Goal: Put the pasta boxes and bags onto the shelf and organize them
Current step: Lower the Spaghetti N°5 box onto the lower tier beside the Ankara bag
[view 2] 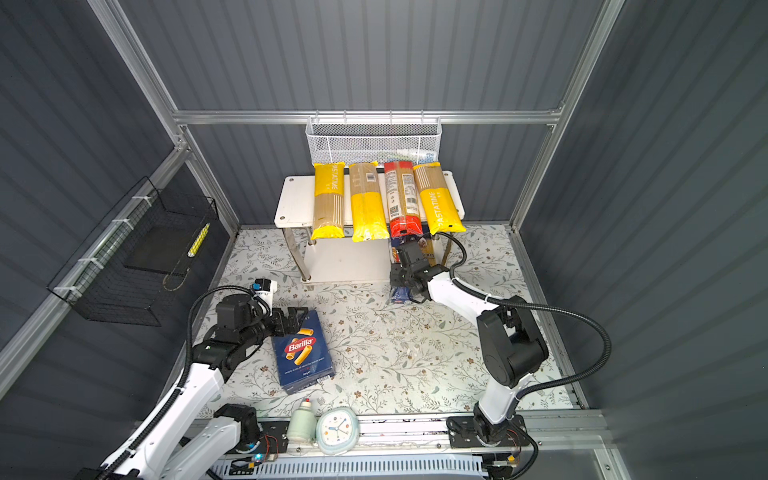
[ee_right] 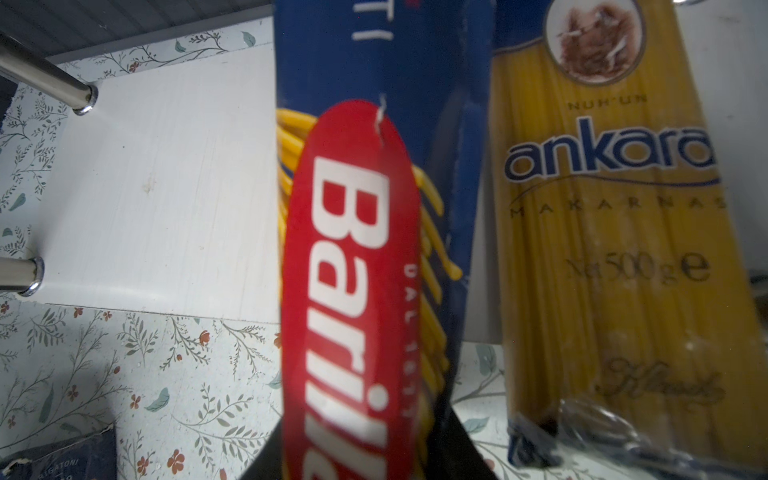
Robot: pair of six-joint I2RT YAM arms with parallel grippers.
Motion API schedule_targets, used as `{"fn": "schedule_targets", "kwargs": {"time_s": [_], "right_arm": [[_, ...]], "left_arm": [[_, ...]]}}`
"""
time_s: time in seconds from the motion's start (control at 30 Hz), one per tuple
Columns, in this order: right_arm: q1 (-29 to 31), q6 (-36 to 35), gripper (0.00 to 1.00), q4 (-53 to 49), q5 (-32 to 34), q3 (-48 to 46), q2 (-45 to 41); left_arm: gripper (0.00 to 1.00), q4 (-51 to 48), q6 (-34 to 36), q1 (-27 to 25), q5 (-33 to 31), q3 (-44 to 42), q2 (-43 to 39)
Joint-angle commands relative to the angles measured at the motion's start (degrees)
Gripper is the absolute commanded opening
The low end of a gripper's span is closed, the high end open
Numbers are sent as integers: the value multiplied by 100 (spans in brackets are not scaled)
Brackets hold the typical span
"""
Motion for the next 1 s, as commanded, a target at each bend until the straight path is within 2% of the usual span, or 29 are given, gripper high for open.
{"fn": "schedule_targets", "kwargs": {"time_s": [0.0,0.47,0.73,0.97], "right_arm": [[-59,-141,27,590,13,494,-84],[-180,-163,31,525,106,835,300],[-245,-126,33,551,173,871,468],[-258,-20,41,571,146,862,545]], "left_arm": [[99,-194,3,21,-40,208,-109],[99,-324,-52,21,-70,291,-141],[99,-740,-176,21,-518,360,-225],[99,-833,-267,21,-589,297,-325]]}}
